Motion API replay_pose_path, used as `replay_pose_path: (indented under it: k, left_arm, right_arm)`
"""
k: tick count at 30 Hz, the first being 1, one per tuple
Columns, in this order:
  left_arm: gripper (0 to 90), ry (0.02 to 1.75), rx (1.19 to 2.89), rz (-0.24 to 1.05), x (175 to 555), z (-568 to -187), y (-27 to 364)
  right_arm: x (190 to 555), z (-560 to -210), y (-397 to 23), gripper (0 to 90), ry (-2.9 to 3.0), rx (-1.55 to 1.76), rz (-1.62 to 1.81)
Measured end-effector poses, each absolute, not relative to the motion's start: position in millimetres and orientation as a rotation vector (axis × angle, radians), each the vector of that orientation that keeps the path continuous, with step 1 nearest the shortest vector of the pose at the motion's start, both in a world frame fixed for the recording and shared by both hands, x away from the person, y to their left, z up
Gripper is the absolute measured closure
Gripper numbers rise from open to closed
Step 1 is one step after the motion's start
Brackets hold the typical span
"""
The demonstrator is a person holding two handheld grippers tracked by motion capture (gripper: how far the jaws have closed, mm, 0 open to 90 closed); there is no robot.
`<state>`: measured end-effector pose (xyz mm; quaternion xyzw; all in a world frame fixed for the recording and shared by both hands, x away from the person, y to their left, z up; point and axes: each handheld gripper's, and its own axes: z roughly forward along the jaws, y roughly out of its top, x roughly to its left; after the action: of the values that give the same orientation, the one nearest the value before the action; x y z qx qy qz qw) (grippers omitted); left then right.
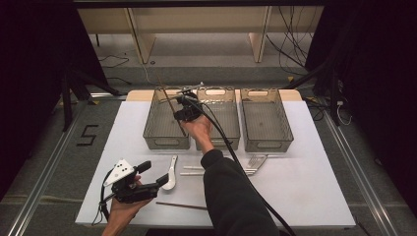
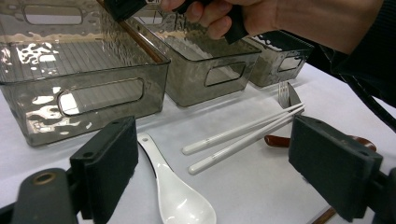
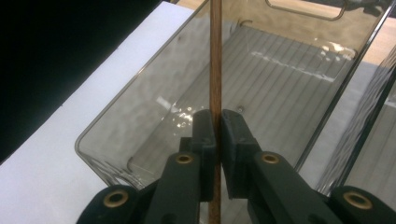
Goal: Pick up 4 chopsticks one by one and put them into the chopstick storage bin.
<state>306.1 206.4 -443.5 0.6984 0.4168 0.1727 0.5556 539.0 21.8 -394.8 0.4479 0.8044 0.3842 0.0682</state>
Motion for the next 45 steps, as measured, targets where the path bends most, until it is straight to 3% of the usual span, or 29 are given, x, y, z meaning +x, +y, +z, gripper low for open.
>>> replay_pose_path:
  k: [10,14,20,28,45]
  left_arm:
    - [15.5,0.986,1.649,0.406,306,-444,206]
    - [15.5,0.987,1.648,0.406,306,-444,206]
    - [15.5,0.988,1.649,0.408,306,-444,206]
    - [15.5,0.99,1.654,0.411,307,-444,207]
    - [15.5,0.998,1.65,0.413,307,-445,207]
  right_arm:
    - [539,-403,25,83.6,2.45,1.371,1.116]
    - [538,-403,22,72.5,2.463,1.362,1.126]
    - [532,-394,16,66.1,2.496,1.248,1.134]
    - [514,-373,-2,50.5,2.575,1.064,1.172]
    - [457,-364,-46,38.9,2.685,0.86,1.115]
